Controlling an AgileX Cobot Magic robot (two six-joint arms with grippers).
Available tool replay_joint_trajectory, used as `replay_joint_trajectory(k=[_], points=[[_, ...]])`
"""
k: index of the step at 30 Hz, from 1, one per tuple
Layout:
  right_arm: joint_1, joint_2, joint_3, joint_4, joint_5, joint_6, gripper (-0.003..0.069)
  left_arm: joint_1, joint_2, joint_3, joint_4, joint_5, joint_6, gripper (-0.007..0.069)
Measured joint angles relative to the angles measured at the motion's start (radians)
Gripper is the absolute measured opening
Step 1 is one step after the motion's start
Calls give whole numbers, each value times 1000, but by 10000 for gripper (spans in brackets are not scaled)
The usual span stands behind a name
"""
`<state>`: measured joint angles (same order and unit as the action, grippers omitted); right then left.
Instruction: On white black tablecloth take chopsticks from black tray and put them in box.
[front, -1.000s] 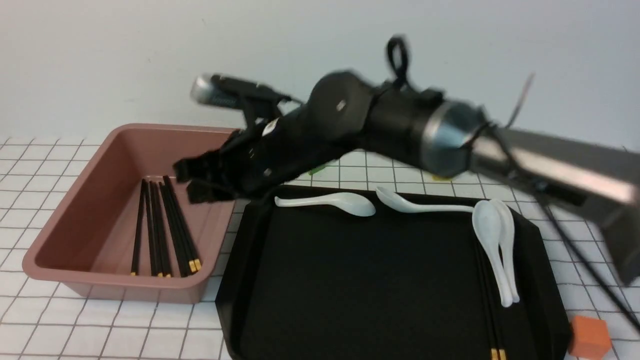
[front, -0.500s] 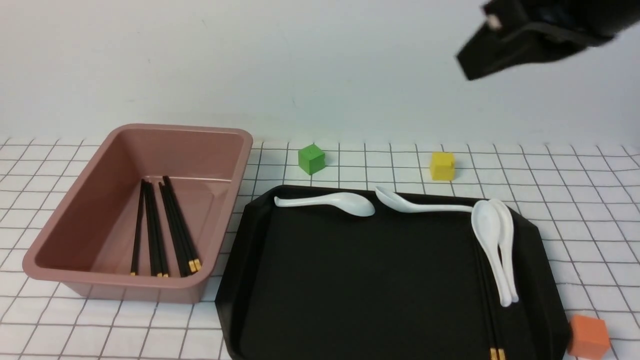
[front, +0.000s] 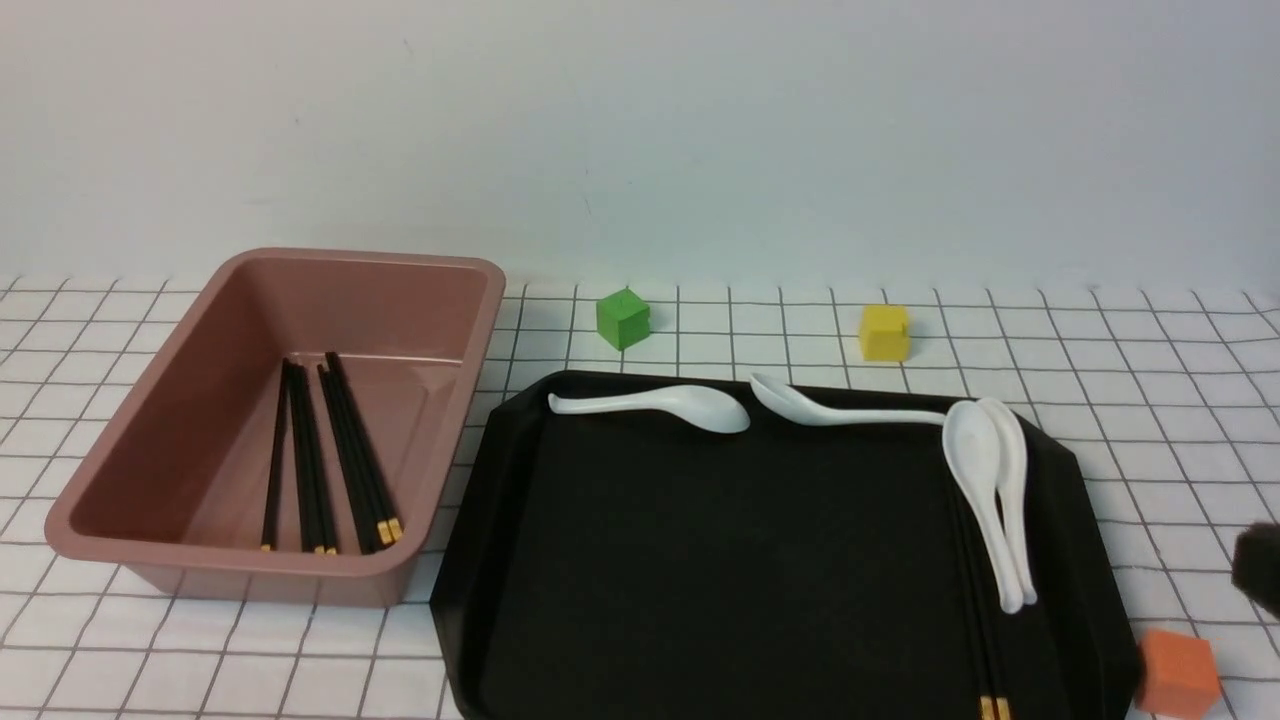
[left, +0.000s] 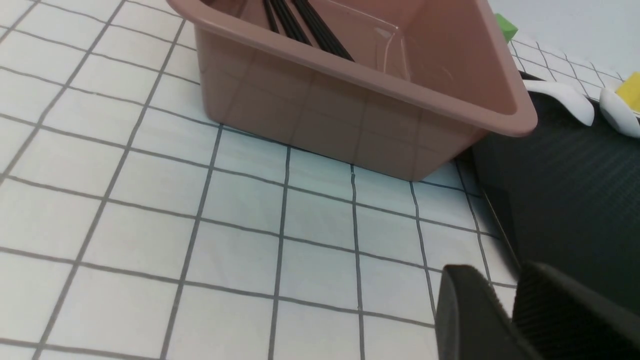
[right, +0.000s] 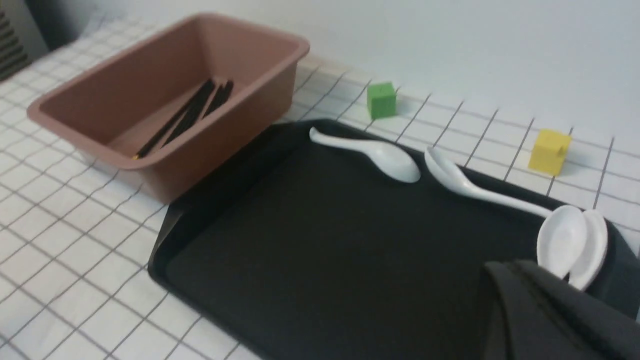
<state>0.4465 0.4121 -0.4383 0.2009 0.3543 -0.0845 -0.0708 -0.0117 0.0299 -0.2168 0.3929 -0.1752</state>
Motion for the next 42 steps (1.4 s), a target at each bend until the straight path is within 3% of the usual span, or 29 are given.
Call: replay_joint_trajectory(k=[5,33,37,42], points=[[0,-42,109,0,-101,2,-3,0,0,0,0,0,0,166],[0,-51,164,-6,-175,36,14,0,0,0,0,0,0,197],[-33,-117,263,-51,-237,107,15,0,0,0,0,0,0,202],[-170,-266,382,-131,-229,161,22,0,0,0,0,0,0,205]])
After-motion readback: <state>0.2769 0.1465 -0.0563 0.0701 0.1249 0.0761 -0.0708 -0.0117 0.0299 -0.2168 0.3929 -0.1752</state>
